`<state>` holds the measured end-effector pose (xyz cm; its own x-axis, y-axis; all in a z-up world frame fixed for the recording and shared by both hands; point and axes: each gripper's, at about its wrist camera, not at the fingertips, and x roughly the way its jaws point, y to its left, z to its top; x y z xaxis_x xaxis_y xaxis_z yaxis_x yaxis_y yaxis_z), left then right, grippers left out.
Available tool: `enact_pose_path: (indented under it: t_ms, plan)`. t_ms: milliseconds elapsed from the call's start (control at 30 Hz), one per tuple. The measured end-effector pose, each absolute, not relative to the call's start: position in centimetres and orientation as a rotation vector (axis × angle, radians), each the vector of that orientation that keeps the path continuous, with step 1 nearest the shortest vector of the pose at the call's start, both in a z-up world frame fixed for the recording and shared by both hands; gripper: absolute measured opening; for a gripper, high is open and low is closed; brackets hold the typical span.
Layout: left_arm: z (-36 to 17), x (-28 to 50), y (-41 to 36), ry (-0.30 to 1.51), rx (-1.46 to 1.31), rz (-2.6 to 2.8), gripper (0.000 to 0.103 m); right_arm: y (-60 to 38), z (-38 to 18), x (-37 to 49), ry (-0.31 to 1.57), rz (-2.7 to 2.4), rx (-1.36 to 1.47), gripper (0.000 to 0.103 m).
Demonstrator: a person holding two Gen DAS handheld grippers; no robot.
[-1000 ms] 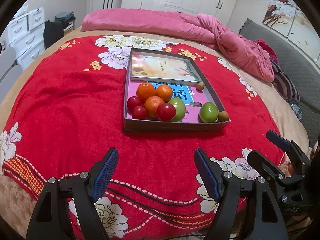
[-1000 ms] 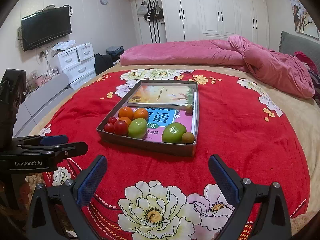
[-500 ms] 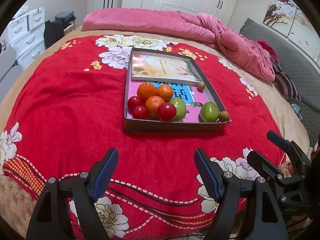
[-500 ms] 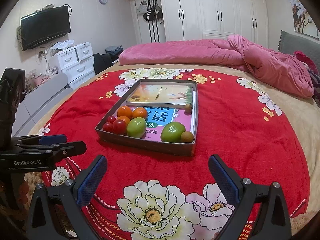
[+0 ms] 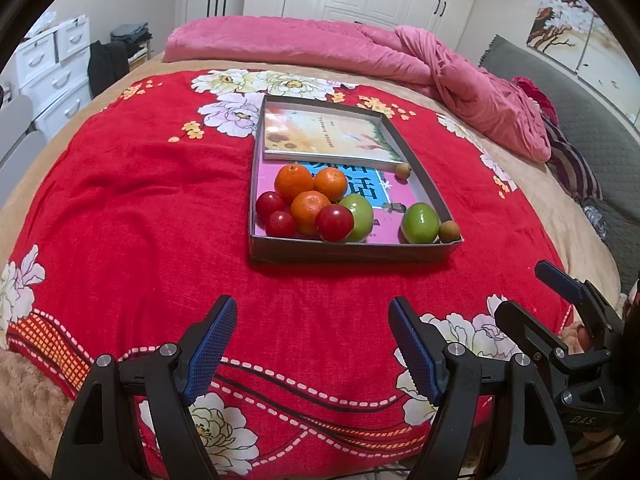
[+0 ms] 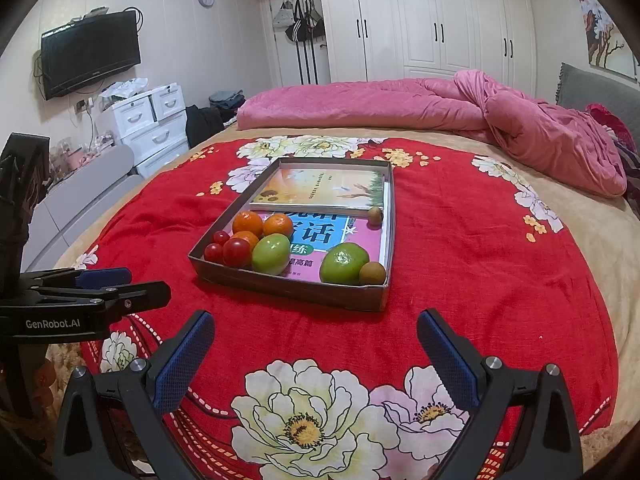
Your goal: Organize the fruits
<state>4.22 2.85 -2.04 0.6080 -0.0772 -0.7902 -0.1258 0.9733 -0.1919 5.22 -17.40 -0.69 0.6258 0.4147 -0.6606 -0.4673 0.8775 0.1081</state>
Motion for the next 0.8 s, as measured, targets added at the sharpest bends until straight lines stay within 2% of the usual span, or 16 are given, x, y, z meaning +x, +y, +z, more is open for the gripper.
enact_pose_path:
  t_ms: [800]
  plan:
    - [-2.34, 4.28, 2.98, 0.931, -0.241, 0.037, 0.079, -17.87, -0.92, 5.40, 0.740, 0.495, -0.082, 0.102]
